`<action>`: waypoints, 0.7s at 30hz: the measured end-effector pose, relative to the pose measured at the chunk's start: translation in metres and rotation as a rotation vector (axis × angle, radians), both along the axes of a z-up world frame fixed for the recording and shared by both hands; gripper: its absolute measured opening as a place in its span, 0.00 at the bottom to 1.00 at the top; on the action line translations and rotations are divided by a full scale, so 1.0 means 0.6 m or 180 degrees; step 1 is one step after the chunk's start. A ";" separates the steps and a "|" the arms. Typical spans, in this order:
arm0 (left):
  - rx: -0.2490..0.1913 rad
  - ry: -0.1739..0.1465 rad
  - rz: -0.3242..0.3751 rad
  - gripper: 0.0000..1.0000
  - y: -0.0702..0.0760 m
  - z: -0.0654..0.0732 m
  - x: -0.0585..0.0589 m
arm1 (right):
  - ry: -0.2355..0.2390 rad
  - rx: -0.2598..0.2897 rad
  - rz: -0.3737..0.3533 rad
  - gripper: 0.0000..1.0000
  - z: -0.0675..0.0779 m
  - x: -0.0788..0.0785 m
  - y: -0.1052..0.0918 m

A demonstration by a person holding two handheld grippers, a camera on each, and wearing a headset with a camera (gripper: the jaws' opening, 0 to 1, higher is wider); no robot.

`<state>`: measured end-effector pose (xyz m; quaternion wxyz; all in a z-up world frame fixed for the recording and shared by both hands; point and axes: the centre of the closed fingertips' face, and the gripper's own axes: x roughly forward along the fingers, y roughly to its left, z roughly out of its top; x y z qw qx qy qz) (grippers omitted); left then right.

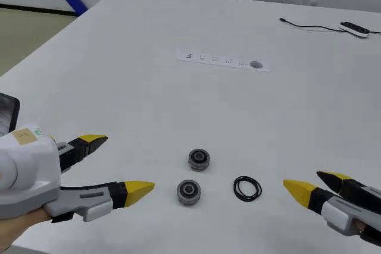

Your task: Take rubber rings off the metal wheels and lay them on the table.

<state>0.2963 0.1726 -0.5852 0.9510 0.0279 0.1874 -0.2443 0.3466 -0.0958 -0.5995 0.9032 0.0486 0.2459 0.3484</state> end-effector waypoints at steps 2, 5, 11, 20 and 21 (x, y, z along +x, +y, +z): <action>-0.0017 -0.0001 0.0014 0.82 0.000 -0.001 -0.001 | -0.0070 -0.0137 0.0036 0.53 -0.002 0.000 -0.007; -0.0036 -0.0003 0.0027 0.83 -0.001 -0.005 -0.002 | -0.0219 -0.0376 0.0112 0.54 -0.002 0.000 -0.014; 0.0003 0.0029 0.0055 0.87 0.000 -0.018 -0.006 | -0.0287 -0.0417 0.0151 0.56 0.005 -0.002 -0.015; -0.0023 0.0067 0.0117 0.86 0.003 -0.026 -0.013 | -0.0297 -0.0410 0.0171 0.57 0.005 0.002 -0.008; -0.0023 0.0067 0.0116 0.86 0.003 -0.026 -0.013 | -0.0293 -0.0393 0.0162 0.57 0.006 0.003 -0.007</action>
